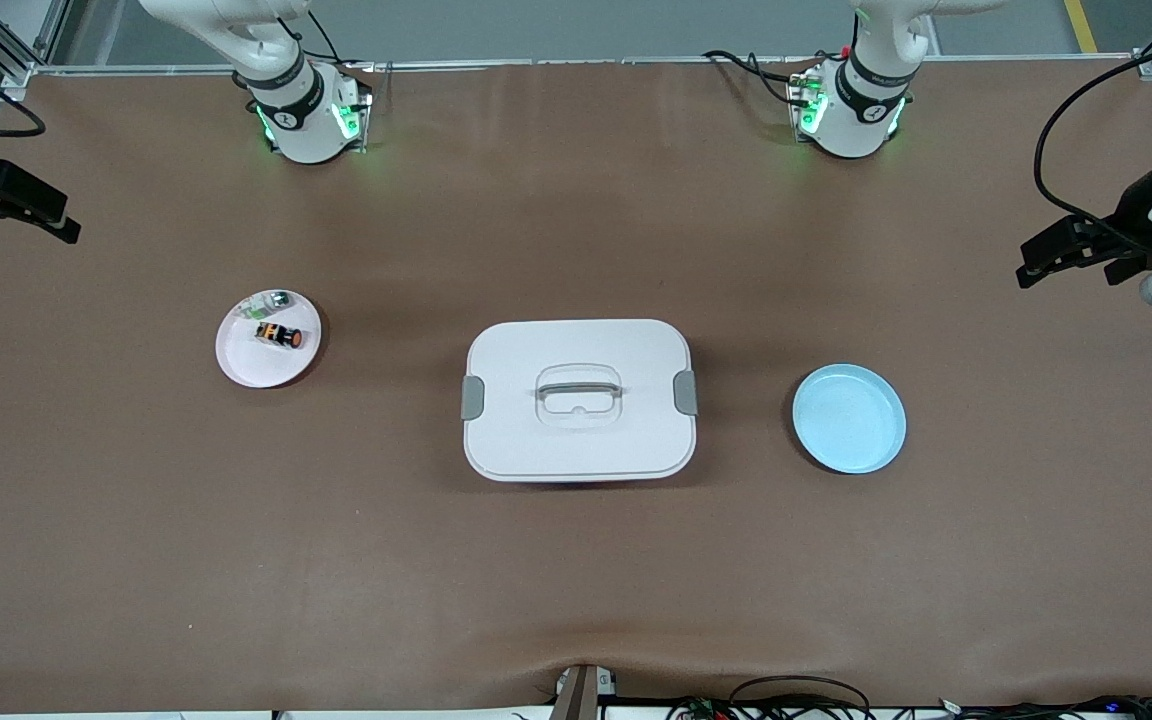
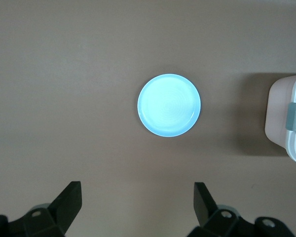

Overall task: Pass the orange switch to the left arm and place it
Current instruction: 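Move the right gripper toward the white plate while the left gripper advances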

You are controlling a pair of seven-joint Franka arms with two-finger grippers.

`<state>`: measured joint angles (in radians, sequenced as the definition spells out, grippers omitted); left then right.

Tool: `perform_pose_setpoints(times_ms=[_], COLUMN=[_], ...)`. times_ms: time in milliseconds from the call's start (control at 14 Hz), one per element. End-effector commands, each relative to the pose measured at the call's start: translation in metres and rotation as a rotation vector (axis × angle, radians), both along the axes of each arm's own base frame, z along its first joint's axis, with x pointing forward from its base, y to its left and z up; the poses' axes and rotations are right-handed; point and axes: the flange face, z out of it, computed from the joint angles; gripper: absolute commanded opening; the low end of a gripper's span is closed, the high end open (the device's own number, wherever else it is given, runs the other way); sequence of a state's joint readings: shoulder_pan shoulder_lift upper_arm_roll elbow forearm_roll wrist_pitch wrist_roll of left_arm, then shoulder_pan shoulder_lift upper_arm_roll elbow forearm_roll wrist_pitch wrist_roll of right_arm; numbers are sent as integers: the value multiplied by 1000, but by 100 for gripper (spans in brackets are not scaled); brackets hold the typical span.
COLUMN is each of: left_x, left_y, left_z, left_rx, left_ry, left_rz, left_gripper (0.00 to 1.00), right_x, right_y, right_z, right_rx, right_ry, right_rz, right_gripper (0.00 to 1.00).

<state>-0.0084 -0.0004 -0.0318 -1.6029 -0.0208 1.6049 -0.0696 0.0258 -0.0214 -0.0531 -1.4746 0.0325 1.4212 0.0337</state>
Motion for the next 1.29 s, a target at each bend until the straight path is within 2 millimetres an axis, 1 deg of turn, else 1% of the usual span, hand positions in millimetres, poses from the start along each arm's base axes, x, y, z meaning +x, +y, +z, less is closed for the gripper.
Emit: perform_pose_setpoints(times_ms=[0,143,287,358,501,645,716,788,860,931,1003,1146,1218], left_x=[-1,-1,-2,-3,-3,-6,-7,-7,-8,-10,-13,-15,-10], left_y=[-2,0,-5,-8,-24,-43,-50,-55,-62,-76,-95,-126,-142], left_z=[4,5,7,9,19,22,24,27,29,31,39,39,31], left_rx=[6,4,-2,-16,-85,-168,-231,-286,-326,-354,-376,-404,-441], left_ry=[10,8,4,1,-15,-13,-11,-11,-7,-2,-8,-2,8], left_rz=[-2,-1,-19,-24,-41,-61,-63,-60,-62,-66,-92,-99,-104], left_gripper=[100,100,100,100,100,100,100,100,100,100,100,100,100], right_x=[-4,-4,-3,-2,10,21,24,30,31,32,34,49,59], right_y=[-2,-2,0,-3,-4,1,3,5,5,5,6,7,6], right_z=[7,7,6,6,3,-11,-15,-26,-29,-31,-36,-62,-83], right_rx=[14,9,6,12,14,-2,-8,-7,-5,-5,-7,-11,-12], right_ry=[-13,-13,-9,-15,-66,-54,-47,-28,-18,-17,-9,32,60], right_rz=[1,2,0,-7,-12,1,7,9,6,6,13,17,17], right_gripper=[100,100,100,100,100,100,100,100,100,100,100,100,100])
